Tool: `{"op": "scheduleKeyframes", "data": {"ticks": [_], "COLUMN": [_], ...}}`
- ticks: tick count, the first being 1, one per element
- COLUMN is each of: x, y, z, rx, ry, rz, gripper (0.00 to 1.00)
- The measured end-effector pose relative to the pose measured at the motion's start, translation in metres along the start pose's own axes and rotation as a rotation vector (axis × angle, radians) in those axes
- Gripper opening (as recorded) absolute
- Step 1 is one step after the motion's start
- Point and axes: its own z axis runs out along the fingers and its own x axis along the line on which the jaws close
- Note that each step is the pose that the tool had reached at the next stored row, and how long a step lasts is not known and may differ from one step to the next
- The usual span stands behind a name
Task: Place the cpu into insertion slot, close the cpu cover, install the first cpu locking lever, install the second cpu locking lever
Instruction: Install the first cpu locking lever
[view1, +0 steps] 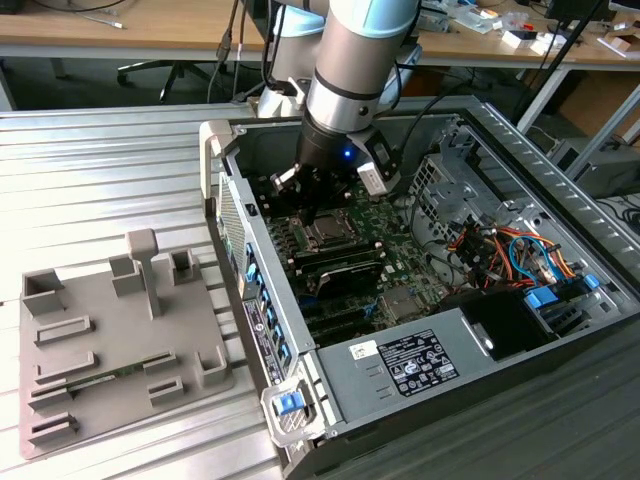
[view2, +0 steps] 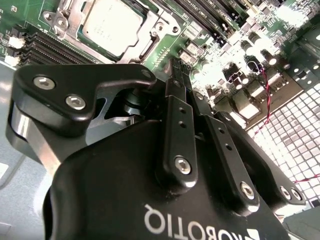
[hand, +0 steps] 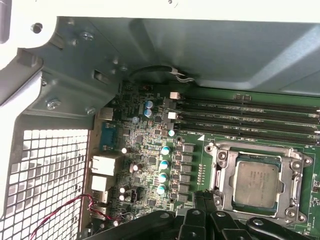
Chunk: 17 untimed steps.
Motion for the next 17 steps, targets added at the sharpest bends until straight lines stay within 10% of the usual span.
{"op": "scheduleKeyframes", "data": {"ticks": [17], "x": [0.0038], "y": [0.0004], "z": [-0.0013], "rx": [0.0002], "ry": [-0.0008], "rz": [0.0], "gripper": [0.11]}}
